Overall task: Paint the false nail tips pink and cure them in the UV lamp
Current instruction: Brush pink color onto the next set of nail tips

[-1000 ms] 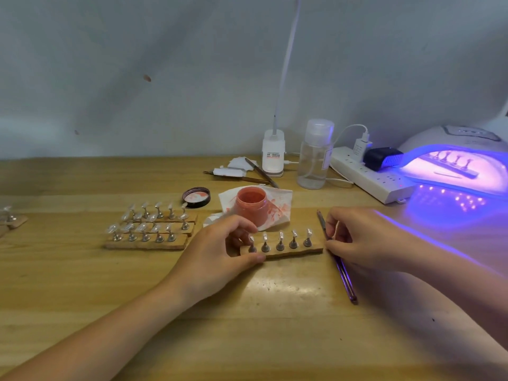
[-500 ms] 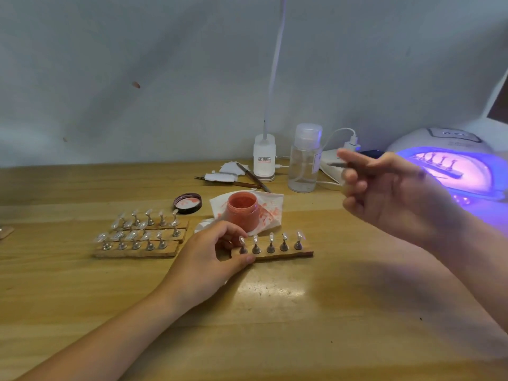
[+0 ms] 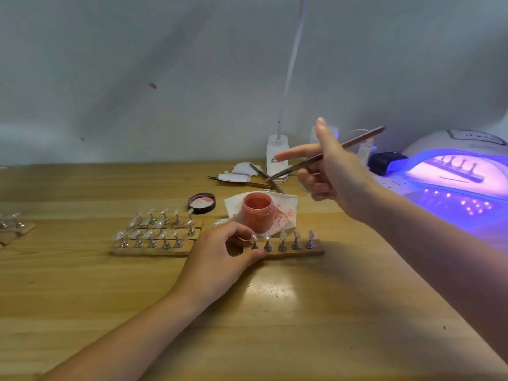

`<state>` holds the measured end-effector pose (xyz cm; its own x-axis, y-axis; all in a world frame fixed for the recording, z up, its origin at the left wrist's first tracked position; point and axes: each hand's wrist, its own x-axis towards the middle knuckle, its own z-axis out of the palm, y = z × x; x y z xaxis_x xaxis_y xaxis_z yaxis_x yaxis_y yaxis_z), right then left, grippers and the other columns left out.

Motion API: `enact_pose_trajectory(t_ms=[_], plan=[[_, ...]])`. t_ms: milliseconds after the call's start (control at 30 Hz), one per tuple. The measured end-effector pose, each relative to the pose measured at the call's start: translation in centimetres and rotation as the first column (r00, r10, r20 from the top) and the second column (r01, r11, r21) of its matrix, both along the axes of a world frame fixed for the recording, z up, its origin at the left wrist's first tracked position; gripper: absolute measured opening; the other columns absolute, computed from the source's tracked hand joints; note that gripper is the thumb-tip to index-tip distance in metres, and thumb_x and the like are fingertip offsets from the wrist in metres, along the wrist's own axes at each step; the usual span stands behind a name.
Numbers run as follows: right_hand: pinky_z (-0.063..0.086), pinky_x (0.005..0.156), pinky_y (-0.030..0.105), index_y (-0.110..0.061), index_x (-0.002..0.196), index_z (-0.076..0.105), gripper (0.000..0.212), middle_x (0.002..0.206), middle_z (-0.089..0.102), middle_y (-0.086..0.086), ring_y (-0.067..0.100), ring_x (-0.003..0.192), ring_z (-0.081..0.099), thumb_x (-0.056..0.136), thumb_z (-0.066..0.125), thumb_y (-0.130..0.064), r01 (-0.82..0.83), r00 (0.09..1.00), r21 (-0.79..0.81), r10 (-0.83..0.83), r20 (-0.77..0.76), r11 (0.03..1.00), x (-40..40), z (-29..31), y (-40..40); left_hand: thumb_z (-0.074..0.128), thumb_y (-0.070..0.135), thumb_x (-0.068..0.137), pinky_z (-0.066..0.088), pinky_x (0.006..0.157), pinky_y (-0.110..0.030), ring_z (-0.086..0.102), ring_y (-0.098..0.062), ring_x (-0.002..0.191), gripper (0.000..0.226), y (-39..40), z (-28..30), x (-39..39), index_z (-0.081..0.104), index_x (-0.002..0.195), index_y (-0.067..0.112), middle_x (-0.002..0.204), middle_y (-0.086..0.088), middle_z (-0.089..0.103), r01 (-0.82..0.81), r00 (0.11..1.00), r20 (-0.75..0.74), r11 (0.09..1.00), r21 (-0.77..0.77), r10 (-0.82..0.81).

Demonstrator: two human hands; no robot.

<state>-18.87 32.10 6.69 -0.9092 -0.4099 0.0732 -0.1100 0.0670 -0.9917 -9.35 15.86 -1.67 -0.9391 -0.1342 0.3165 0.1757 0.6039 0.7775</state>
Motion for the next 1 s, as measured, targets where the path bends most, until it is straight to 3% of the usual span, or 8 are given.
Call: enact_pose_trajectory(t_ms=[100,233,467,567,667,733,833,1000], plan=[[0.029,0.040,0.018,-0.016,0.068,0.059,0.055,0.046,0.044,-0.006,0.003,0.036,0.037,0.096,0.030,-0.052,0.118,0.984,0.172,-0.091,-0.155,0.978,-0.9,-0.3,-1.8,0.077,0.019,0.070,0.040,0.066,-0.003,0.055,0.007,0.079,0.023,0.0,0.2,0.0,0.061,0.071,0.035,0.078,0.014,0.063,0.013,1.000,-0.006,1.000,0.019,-0.013],[0.034,0.044,0.015,-0.010,0.060,0.055,0.041,0.041,0.049,-0.005,0.000,0.034,0.043,0.091,0.054,-0.037,0.204,0.931,0.263,-0.103,-0.351,0.943,-1.8,-0.9,-3.1,0.076,0.017,0.072,0.042,0.067,-0.007,0.057,0.003,0.077,0.024,-0.1,0.1,-0.1,0.063,0.067,0.037,0.077,0.016,0.065,0.012,1.000,-0.027,1.000,0.021,-0.012],[0.042,0.054,0.017,-0.015,0.052,0.051,0.041,0.038,0.055,-0.005,-0.002,0.043,0.053,0.085,0.064,-0.037,0.176,0.896,0.459,0.051,-0.441,0.871,-2.4,-1.5,-4.6,0.077,0.014,0.070,0.047,0.073,-0.014,0.061,0.001,0.076,0.033,-0.1,-0.2,-0.2,0.062,0.057,0.040,0.070,0.021,0.065,-0.007,0.999,-0.036,0.998,0.068,0.009],[0.050,0.064,0.034,-0.011,0.057,0.051,0.041,0.054,0.058,0.005,0.018,0.061,0.061,0.082,0.065,-0.040,0.205,0.863,0.493,0.082,-0.499,0.846,-2.4,-1.8,-5.0,0.077,0.014,0.070,0.046,0.073,-0.013,0.060,0.003,0.076,0.032,-0.2,-0.1,-0.2,0.063,0.057,0.039,0.069,0.022,0.065,-0.004,0.999,-0.032,0.997,0.073,0.007],[0.039,0.057,0.031,-0.012,0.058,0.048,0.042,0.056,0.050,0.002,0.018,0.060,0.051,0.081,0.066,-0.042,0.229,0.844,0.547,0.115,-0.523,0.805,-2.3,-2.2,-5.5,0.077,0.013,0.070,0.044,0.071,-0.009,0.059,0.004,0.076,0.030,-0.1,0.0,-0.2,0.063,0.058,0.037,0.069,0.021,0.065,0.000,0.999,-0.036,0.997,0.071,0.003],[0.035,0.054,0.028,-0.013,0.056,0.047,0.043,0.054,0.047,-0.001,0.013,0.057,0.046,0.081,0.066,-0.042,0.244,0.829,0.536,0.113,-0.548,0.809,-2.3,-2.0,-5.4,0.077,0.012,0.071,0.041,0.069,-0.005,0.059,0.004,0.076,0.030,-0.1,0.1,-0.1,0.063,0.059,0.036,0.070,0.019,0.064,0.000,0.999,-0.044,0.998,0.065,0.003],[0.039,0.054,0.026,-0.012,0.051,0.048,0.044,0.049,0.049,-0.001,0.011,0.053,0.048,0.080,0.068,-0.040,0.290,0.813,0.398,-0.004,-0.582,0.871,-2.6,-1.2,-4.9,0.076,0.013,0.072,0.042,0.069,-0.006,0.059,0.001,0.077,0.028,0.0,0.1,-0.1,0.064,0.060,0.034,0.072,0.018,0.064,0.000,0.999,-0.035,0.999,0.051,0.002],[0.045,0.059,0.028,-0.016,0.046,0.042,0.048,0.035,0.048,-0.008,0.008,0.043,0.051,0.082,0.067,-0.035,0.378,0.848,0.176,-0.264,-0.459,0.909,-3.3,-1.1,-3.9,0.076,0.012,0.072,0.040,0.068,-0.004,0.058,0.001,0.078,0.021,0.0,0.3,0.0,0.067,0.063,0.029,0.074,0.016,0.065,0.008,0.999,-0.035,0.999,0.043,-0.006]])
